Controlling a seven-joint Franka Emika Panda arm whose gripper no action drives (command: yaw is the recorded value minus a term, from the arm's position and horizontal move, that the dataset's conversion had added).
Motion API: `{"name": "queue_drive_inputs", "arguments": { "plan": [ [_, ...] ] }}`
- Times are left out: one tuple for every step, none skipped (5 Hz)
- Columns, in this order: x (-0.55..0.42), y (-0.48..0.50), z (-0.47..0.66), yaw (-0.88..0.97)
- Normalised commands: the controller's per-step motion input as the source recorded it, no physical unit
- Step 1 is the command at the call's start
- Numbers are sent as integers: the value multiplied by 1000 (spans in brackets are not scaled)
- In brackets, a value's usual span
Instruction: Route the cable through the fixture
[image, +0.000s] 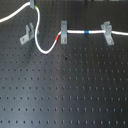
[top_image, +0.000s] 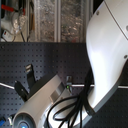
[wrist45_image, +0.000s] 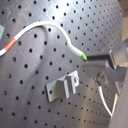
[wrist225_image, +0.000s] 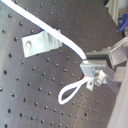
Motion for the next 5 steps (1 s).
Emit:
{"name": "queue_drive_inputs", "arguments": {
  "plan": [
    [-28, 12, 143, 0],
    [-71, -155, 397, -234],
    [-208, -132, 375, 109],
    [-326, 50, 205, 488],
    [-295, 118, 186, 457]
  ]
}}
